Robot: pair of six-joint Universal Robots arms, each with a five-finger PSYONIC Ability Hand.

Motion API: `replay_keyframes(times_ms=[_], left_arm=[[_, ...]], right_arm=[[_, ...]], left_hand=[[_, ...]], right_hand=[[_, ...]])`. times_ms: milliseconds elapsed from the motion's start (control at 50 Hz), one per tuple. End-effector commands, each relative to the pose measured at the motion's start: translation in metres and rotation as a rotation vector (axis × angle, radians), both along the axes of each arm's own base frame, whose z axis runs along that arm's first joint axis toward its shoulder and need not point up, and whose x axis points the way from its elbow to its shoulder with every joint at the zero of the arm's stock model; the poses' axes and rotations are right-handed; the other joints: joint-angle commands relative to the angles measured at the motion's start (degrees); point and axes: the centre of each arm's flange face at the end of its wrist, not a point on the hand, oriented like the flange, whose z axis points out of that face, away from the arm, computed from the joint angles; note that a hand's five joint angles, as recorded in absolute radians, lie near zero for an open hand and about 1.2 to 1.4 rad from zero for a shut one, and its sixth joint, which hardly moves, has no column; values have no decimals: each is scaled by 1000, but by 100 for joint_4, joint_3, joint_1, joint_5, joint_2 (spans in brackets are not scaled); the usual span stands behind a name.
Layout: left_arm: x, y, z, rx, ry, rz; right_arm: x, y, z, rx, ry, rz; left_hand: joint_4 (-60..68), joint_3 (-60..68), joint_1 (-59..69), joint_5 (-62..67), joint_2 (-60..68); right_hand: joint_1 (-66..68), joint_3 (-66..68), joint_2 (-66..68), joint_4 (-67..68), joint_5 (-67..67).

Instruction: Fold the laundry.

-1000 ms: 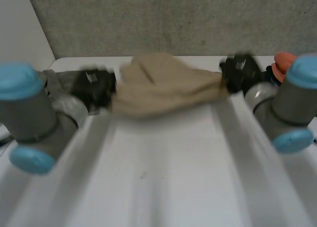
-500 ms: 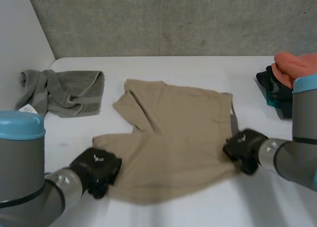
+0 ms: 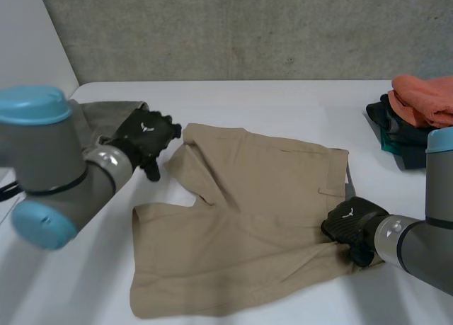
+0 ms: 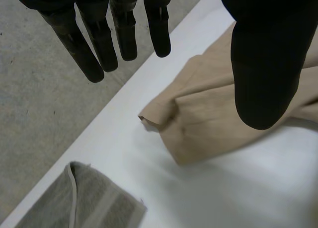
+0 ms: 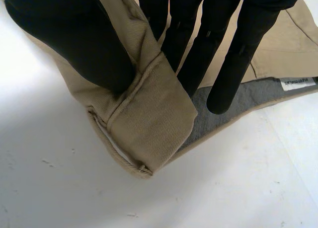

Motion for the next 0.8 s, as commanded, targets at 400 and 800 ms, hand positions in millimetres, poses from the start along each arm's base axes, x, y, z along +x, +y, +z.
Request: replay_keyframes(times_ms=[400,800], left_arm=[[-39,-90,-80,120,56,-179],[3,-74,-55,17,-71,-23]], right_arm=[[-1,-7,-15,-28,-13,-20],[-3,-9,-13,-37,-13,-29]], left_hand=[[4201,4215,4152,4201,4210],[5700,5713,5651,5699,5709]], right_hand=[[1763,1180,1273,1134,1088],[1763,1180,1273,1134,1088]])
